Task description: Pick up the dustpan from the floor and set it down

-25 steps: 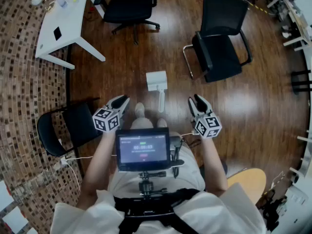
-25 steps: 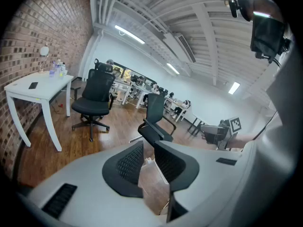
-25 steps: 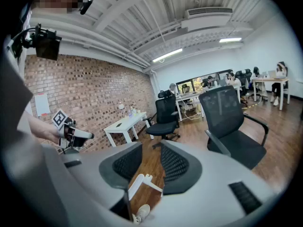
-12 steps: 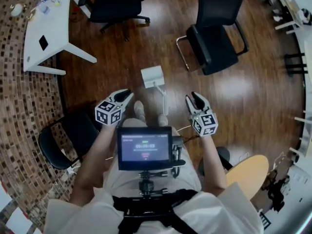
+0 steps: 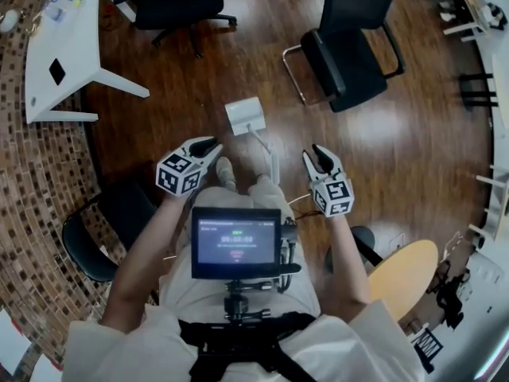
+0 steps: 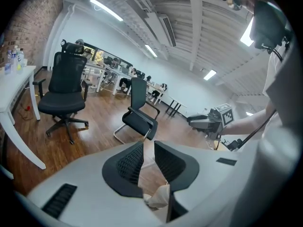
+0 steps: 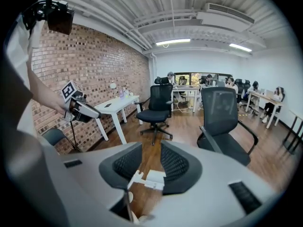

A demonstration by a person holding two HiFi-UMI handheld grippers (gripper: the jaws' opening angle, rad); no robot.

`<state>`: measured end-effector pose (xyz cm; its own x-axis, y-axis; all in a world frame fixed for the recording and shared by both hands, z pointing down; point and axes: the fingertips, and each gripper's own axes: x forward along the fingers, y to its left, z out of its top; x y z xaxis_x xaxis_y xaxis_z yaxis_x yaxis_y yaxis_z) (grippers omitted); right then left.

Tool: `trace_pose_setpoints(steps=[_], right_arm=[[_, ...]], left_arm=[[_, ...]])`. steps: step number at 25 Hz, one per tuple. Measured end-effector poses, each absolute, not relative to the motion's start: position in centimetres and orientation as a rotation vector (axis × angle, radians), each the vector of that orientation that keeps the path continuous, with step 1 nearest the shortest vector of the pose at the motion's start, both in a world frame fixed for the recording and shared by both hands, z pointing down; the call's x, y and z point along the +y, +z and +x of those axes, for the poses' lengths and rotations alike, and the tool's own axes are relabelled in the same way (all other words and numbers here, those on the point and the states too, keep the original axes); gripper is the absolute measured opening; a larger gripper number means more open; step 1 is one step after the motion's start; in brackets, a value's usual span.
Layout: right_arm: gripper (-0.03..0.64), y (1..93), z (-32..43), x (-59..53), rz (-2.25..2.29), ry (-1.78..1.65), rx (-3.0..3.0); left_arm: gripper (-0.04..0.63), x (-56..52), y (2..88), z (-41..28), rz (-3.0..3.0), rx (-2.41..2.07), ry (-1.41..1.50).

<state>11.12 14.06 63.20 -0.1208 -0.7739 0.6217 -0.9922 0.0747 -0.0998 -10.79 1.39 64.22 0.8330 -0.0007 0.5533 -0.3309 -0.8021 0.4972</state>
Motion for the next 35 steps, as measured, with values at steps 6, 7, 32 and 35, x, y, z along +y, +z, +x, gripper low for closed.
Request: trace_pose_setpoints(steps=[6,7,32,35], right_arm=[[0.135,65.0,11.7,14.0,1.671,0.711,-1.960],[0.137,65.4,11.8,13.9,1.654,0.709,-1.969],[0.135,80.0,9.2,14.4,1.099,0.611,-2.068],[0.136,81.9,9.0,14.2,1.044,0.584,-2.076]], left_arm=[[0.060,2.4,65.5,-9.4,2.394,-0.219,0.791],[0.060,2.5,65.7,-9.2,2.390,-0.225,0.800],[0.107,9.9,71.9,-3.7,2.289,-0.200,1.020],[0.107,10.1,72.6,-3.1,2.292,-0.193,1.034]])
